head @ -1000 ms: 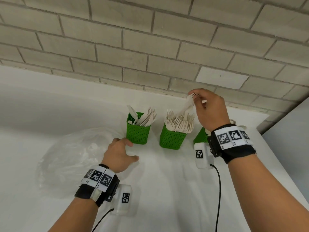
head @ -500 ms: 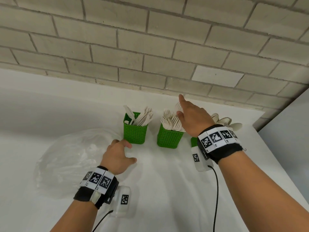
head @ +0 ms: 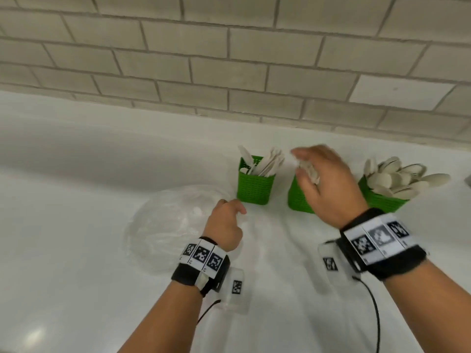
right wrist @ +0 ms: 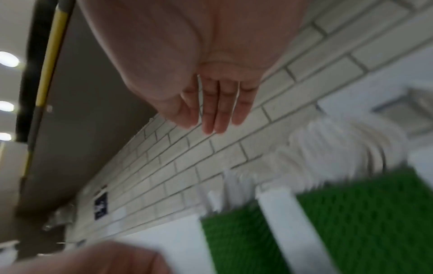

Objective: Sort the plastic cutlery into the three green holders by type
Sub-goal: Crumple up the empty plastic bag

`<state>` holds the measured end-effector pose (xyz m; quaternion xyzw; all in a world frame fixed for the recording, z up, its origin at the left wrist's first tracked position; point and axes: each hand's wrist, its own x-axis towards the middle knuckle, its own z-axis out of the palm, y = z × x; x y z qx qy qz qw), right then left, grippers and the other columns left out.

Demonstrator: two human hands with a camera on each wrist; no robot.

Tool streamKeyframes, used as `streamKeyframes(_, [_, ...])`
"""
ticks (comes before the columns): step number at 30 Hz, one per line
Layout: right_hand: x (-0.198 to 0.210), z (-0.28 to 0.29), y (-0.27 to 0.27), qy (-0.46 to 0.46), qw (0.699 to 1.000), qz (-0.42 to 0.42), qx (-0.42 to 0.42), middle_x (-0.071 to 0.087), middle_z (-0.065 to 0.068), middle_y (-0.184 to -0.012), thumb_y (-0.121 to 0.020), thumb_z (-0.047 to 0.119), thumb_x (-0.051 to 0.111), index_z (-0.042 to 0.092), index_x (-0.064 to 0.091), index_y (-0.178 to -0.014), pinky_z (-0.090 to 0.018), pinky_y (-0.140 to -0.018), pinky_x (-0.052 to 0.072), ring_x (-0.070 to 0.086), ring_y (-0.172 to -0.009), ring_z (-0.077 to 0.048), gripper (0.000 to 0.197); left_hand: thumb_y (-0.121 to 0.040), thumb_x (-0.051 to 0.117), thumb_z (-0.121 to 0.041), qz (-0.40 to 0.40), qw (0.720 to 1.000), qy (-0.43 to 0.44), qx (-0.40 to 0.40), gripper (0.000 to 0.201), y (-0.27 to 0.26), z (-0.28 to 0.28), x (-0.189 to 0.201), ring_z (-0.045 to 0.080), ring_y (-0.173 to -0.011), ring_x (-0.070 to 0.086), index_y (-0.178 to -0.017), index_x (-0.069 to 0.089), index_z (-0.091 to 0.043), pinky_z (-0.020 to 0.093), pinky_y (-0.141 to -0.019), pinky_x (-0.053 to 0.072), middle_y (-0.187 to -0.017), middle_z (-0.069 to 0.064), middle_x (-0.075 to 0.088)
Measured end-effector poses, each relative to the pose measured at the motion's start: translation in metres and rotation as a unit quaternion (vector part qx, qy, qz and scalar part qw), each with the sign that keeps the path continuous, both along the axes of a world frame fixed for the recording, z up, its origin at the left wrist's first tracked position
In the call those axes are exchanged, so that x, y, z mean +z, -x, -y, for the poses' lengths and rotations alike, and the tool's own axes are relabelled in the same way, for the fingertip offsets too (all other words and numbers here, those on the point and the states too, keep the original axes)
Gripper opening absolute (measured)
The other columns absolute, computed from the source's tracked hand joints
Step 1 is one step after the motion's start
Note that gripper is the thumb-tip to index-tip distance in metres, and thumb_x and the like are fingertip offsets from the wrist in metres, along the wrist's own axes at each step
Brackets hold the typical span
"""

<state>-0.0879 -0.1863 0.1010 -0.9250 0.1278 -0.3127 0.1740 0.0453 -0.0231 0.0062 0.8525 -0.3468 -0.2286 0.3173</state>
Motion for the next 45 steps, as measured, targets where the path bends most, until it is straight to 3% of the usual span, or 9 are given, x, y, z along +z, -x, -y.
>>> streamKeyframes(5, [-0.042, -0.041, -0.005, -0.256, 0.917, -0.279, 0.127, 0.057, 0.012, -0.124, -0.070, 0.018, 0.084, 0.030, 0.048, -0.131, -0.013, -0.087, 0.038, 0.054, -0.109, 0.000, 0.072, -0.078, 0.054, 0.023, -0.278, 0.920, 0.277, -0.016, 0.045, 0.007, -0.018, 0.050, 0.011, -0.074, 0.059, -0.102, 0.064, -0.014, 0.019, -0.071, 0.050, -0.105, 0.004, 0.062])
streamKeyframes(9, [-0.048, -0.061, -0.012, -0.338, 0.899, -0.168, 0.222, 0.067, 0.008, -0.111, -0.084, 0.002, 0.069, 0.018, 0.062, -0.115, -0.018, -0.091, 0.047, 0.062, -0.104, 0.001, 0.036, -0.074, 0.057, 0.018, -0.404, 0.807, 0.427, -0.056, 0.040, 0.010, -0.027, 0.084, 0.011, -0.078, 0.060, -0.097, 0.067, -0.012, 0.022, -0.072, 0.052, -0.090, 0.003, 0.062])
streamKeyframes(17, [-0.023, -0.037, 0.009, -0.344, 0.936, -0.045, 0.059, 0.066, -0.017, -0.089, -0.096, 0.020, 0.056, 0.013, 0.067, -0.096, -0.029, -0.065, 0.053, 0.059, -0.072, -0.012, 0.013, -0.079, 0.058, 0.009, -0.044, 0.909, 0.397, 0.116, 0.043, -0.019, -0.061, 0.092, 0.006, -0.088, 0.061, -0.092, 0.068, -0.030, 0.026, -0.077, 0.046, -0.105, -0.007, 0.069])
streamKeyframes(21, [-0.018, -0.046, 0.009, -0.267, 0.959, -0.062, 0.077, 0.065, 0.005, -0.084, -0.098, 0.015, 0.051, 0.026, 0.062, -0.097, -0.036, -0.071, 0.051, 0.060, -0.074, -0.009, 0.015, -0.069, 0.086, -0.031, 0.141, 0.917, 0.351, -0.124, 0.071, 0.028, -0.046, 0.120, 0.012, -0.136, 0.039, -0.131, 0.052, -0.024, 0.030, -0.111, 0.031, -0.141, -0.003, 0.046])
streamKeyframes(24, [0.001, -0.053, 0.012, -0.520, 0.846, 0.022, 0.112, 0.066, 0.003, -0.082, -0.095, 0.004, 0.048, 0.018, 0.062, -0.090, -0.037, -0.065, 0.052, 0.062, -0.072, -0.015, 0.020, -0.058, 0.088, -0.046, 0.173, 0.952, 0.137, -0.213, 0.109, 0.043, -0.020, 0.092, 0.006, -0.137, 0.031, -0.146, 0.026, -0.039, 0.031, -0.111, 0.022, -0.150, -0.013, 0.037])
streamKeyframes(28, [0.023, -0.032, 0.031, -0.733, 0.653, 0.170, 0.085, 0.044, -0.009, -0.071, -0.074, 0.002, 0.044, 0.009, 0.047, -0.069, -0.037, -0.068, 0.043, 0.047, -0.069, -0.025, 0.009, -0.076, 0.065, -0.029, 0.146, 0.979, 0.108, -0.087, 0.028, 0.018, -0.018, 0.045, 0.021, -0.082, 0.064, -0.102, 0.067, -0.020, 0.035, -0.074, 0.050, -0.090, 0.001, 0.070])
streamKeyframes(34, [0.021, -0.018, 0.065, -0.419, 0.905, -0.062, 0.050, 0.060, 0.005, -0.069, -0.071, 0.008, 0.082, 0.011, 0.058, -0.084, -0.028, -0.056, 0.045, 0.057, -0.061, -0.009, 0.027, -0.079, 0.068, -0.035, 0.109, 0.983, 0.099, -0.107, 0.034, -0.002, -0.040, 0.049, 0.019, -0.112, 0.058, -0.112, 0.058, -0.038, 0.028, -0.088, 0.043, -0.118, -0.004, 0.064])
streamKeyframes(39, [0.016, -0.037, 0.054, -0.397, 0.911, -0.042, 0.106, 0.062, 0.005, -0.073, -0.063, -0.002, 0.053, 0.014, 0.060, -0.081, -0.029, -0.065, 0.047, 0.059, -0.070, -0.010, 0.025, -0.055, 0.092, -0.041, 0.064, 0.927, 0.248, -0.273, 0.120, 0.071, -0.012, 0.092, 0.001, -0.142, 0.026, -0.150, 0.018, -0.035, 0.019, -0.114, 0.022, -0.151, -0.020, 0.028])
streamKeyframes(45, [0.035, -0.011, 0.077, -0.532, 0.804, 0.256, 0.071, 0.054, -0.004, -0.067, -0.053, -0.014, 0.043, 0.014, 0.058, -0.083, -0.030, -0.059, 0.045, 0.052, -0.061, -0.019, 0.043, -0.073, 0.075, -0.014, 0.016, 0.972, 0.138, -0.191, 0.027, 0.059, 0.007, 0.059, 0.006, -0.068, 0.059, -0.097, 0.066, -0.025, 0.024, -0.058, 0.043, -0.079, -0.010, 0.065])
